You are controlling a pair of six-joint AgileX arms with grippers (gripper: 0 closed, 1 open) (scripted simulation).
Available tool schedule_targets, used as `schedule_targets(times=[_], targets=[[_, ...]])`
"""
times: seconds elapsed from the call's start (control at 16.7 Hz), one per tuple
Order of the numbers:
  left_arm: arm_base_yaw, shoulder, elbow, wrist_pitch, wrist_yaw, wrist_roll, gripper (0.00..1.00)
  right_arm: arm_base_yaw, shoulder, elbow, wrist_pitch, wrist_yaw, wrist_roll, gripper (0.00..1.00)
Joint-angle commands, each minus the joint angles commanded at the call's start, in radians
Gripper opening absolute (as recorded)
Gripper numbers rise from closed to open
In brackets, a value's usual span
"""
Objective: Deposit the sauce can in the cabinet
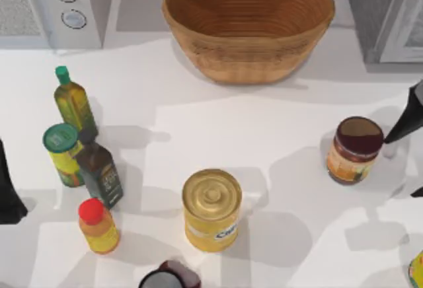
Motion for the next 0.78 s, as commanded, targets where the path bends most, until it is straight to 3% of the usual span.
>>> schedule_targets(times=[0.48,0.78], targets=[[0.000,0.000,0.000,0.000,0.000,0.000,1.00,-0.055,0.303,0.065,-0.135,-0.473,-0.367,1.00],[0.000,0.000,0.000,0.000,0.000,0.000,1.00,-0.065,0.355,0.066,-0.157,-0.572,-0.430,1.00]])
